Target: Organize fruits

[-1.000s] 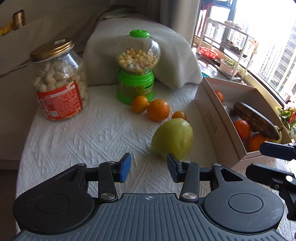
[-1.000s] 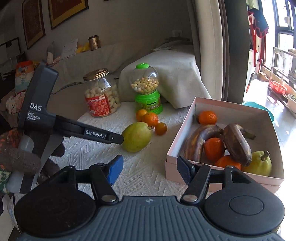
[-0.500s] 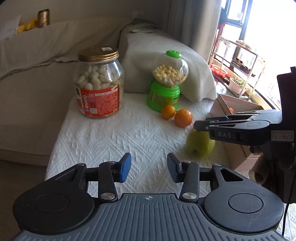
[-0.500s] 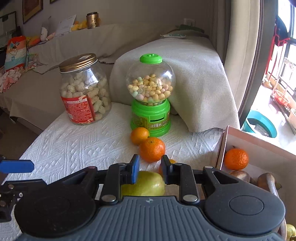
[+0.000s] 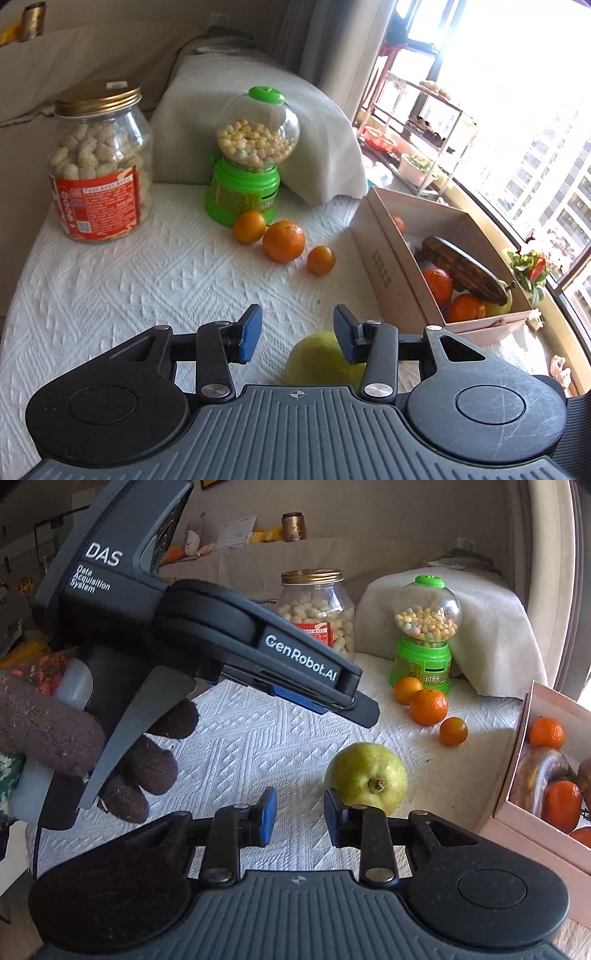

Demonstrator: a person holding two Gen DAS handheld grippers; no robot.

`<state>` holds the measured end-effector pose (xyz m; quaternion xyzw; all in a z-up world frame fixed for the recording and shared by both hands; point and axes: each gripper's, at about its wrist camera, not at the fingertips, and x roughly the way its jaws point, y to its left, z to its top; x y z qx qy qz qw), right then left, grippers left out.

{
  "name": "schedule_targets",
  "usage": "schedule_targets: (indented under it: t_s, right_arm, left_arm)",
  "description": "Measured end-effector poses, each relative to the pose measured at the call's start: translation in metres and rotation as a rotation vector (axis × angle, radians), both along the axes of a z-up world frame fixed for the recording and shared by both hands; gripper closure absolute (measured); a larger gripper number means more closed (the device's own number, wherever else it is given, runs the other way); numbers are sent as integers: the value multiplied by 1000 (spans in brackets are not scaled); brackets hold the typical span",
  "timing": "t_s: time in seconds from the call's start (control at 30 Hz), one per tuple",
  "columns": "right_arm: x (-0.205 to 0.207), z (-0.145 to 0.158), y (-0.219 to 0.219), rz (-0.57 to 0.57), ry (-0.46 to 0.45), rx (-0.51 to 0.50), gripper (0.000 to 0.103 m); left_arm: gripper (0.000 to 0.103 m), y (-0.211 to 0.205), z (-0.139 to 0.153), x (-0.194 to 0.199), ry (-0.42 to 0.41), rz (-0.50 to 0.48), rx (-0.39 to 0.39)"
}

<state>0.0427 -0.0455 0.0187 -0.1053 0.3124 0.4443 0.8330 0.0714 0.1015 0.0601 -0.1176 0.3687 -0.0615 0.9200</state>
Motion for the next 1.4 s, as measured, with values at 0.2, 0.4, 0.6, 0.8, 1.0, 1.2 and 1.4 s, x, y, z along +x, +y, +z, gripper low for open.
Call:
schedule_targets:
  t_s: [0.2,0.4,0.6,0.8,1.0,1.2,1.4]
  right_arm:
    - [-17,-9,-23,17,15,47,52]
    - [-39,-15,-68,-131,-81,4,43]
    - [-32,-25,-109,-306,-96,-33,34]
    - [-28,-35,-123,-376,-54,-34,28]
    - [-35,-24,-122,-329,-52,10,27]
    - [-1,-11,-109,-340,98,178,26]
    - [37,-20,-85,-405,295,289,47]
  left_arm:
    - [56,-15,14,50,-30,20,63]
    - [56,-20,-6,126,148,155,42]
    - [55,-31,-25,146,189,223,75]
    - [55,-52,-27,142,167,168,193]
    - [56,-27,-10,73,81,115,102]
    - [56,10,-8,-30,42,135,19]
    - [56,19,-17,-97,29,161,8]
